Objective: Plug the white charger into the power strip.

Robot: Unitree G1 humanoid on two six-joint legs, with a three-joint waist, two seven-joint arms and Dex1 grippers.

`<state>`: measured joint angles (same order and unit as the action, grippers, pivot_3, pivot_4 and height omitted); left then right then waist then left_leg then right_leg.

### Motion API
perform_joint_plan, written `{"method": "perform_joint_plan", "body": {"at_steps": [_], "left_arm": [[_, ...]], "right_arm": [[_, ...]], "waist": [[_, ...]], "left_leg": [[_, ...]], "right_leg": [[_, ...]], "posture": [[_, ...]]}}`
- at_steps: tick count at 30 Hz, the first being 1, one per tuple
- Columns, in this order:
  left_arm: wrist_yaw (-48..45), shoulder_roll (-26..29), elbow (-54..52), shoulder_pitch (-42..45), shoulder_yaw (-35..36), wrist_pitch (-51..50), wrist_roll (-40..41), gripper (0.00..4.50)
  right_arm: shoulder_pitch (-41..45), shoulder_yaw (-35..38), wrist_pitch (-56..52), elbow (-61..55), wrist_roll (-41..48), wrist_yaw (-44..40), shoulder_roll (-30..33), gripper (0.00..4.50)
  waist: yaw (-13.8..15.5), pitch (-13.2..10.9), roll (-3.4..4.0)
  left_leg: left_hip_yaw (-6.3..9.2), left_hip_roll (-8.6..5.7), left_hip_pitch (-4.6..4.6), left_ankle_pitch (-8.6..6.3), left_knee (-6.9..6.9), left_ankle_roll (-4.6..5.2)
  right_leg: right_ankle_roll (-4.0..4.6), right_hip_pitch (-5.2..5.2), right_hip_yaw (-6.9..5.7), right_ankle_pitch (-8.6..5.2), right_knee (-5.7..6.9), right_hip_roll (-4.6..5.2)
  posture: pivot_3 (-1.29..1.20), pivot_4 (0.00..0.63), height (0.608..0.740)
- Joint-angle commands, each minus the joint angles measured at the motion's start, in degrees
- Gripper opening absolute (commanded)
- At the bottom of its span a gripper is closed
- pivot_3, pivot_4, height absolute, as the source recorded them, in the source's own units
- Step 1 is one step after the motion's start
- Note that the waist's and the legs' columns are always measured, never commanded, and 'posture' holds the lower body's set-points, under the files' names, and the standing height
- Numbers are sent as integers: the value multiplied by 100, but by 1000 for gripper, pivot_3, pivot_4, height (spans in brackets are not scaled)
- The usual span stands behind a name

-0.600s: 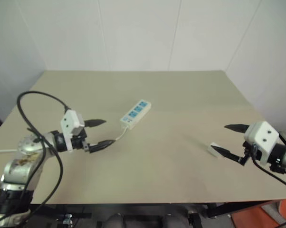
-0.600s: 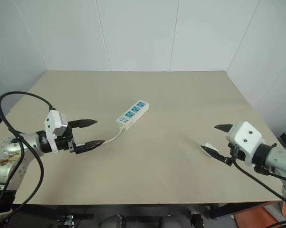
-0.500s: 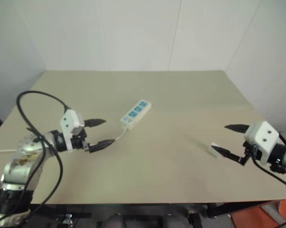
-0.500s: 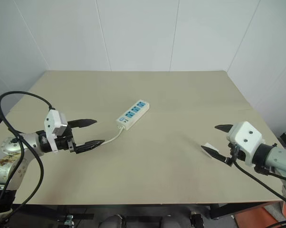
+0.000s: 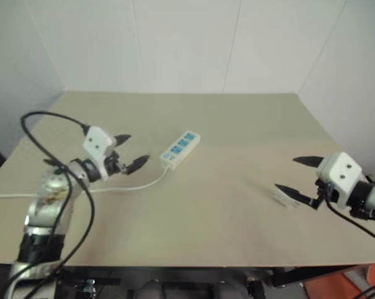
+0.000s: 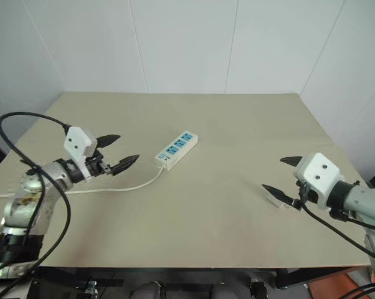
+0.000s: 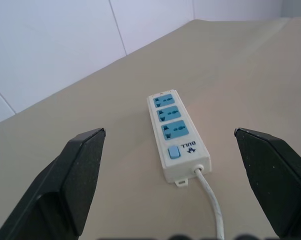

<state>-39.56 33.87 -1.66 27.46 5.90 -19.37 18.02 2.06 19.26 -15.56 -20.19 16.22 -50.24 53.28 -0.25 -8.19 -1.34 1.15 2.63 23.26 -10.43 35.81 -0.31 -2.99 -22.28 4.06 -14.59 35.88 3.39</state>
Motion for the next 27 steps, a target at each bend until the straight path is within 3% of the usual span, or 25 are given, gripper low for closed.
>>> {"method": "perform_joint_plan", "body": {"at_steps": [1,14,27], "left_arm": [[415,-325,420,464,-132,108,-254,4500],[1261,-1813,3209,1827,-611,1175,-1101,4500],[1485,-2221,5281,2438,-675,2007,-1513,4500]], "right_arm": [[220,-2,4,-80,42,59,5,4470],[1190,-694,-471,25,-309,890,-497,4470],[1325,-797,-613,-129,-266,851,-668,4470]], "waist": [[-5,0,0],[-42,-3,-5],[-45,-4,-7]], "left_leg": [[0,-1,0,0,-1,0],[8,-11,3,0,2,0],[11,-13,6,0,1,0]], "right_leg": [[1,0,0,1,1,0],[12,0,1,14,1,2],[6,0,-1,12,0,2]], "posture": [[0,150,740],[0,150,740],[0,150,740]]}}
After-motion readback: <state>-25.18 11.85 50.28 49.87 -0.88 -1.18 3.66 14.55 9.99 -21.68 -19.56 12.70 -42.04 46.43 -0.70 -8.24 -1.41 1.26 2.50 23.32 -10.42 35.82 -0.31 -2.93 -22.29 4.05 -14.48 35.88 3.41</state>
